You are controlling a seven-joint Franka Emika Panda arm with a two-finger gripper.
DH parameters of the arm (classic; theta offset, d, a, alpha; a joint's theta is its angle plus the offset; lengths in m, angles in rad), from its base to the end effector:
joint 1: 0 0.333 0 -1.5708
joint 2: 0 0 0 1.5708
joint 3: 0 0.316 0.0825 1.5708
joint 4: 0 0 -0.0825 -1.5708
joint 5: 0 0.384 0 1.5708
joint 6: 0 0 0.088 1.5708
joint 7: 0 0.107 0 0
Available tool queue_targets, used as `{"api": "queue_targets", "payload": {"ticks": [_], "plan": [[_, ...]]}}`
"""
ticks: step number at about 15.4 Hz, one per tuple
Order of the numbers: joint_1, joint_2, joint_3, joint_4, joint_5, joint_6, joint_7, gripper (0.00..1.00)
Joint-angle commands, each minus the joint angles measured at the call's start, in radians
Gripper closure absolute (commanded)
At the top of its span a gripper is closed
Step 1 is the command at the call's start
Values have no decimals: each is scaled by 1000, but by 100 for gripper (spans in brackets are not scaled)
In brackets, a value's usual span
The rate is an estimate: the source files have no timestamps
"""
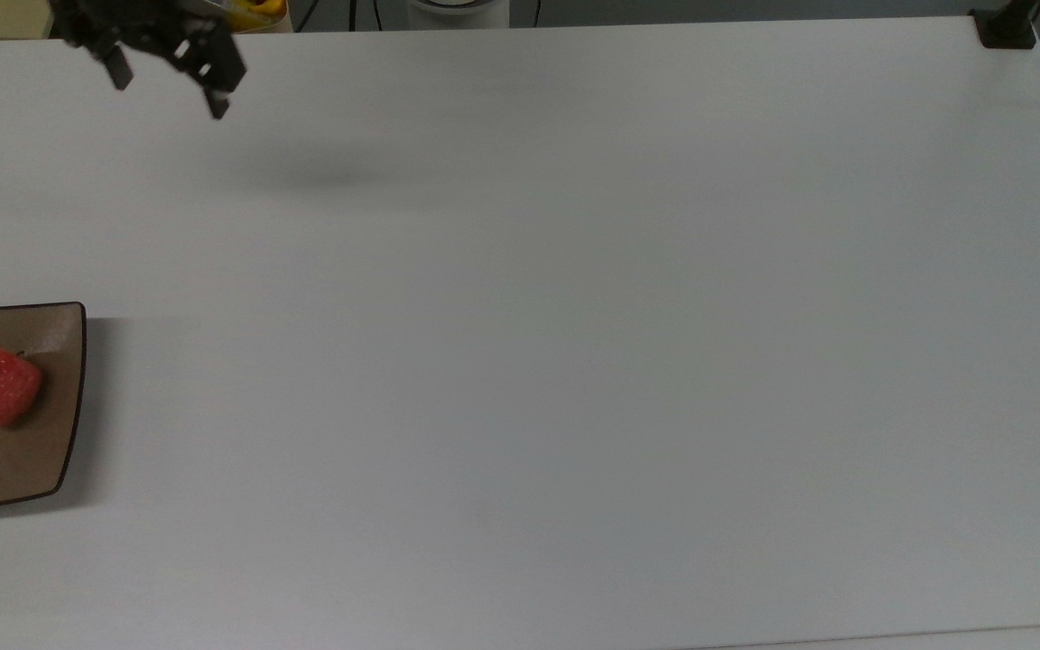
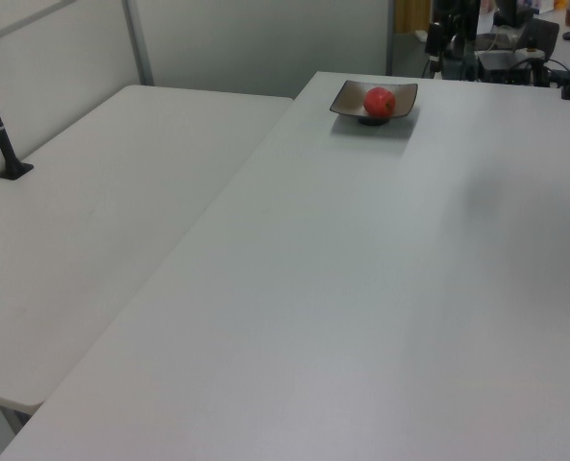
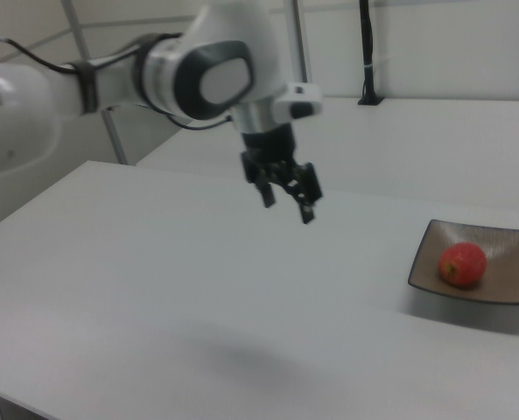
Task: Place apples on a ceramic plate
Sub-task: 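Open the gripper to release the apple and raise the arm away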
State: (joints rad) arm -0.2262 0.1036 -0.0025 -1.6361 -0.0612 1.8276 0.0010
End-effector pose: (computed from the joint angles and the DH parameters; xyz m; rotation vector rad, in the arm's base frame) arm 0.5874 -0.1418 0.5568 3.0514 -0.3320 0.1236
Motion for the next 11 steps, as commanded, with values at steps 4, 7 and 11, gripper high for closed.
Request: {"api": "queue_targets", "payload": {"ticks": [4, 7, 11], "plan": [[215, -177, -132, -134, 30, -22, -16, 0], [252, -171, -132, -145, 89, -28, -24, 0], [310, -163, -132, -168, 90, -25, -30, 0]]}}
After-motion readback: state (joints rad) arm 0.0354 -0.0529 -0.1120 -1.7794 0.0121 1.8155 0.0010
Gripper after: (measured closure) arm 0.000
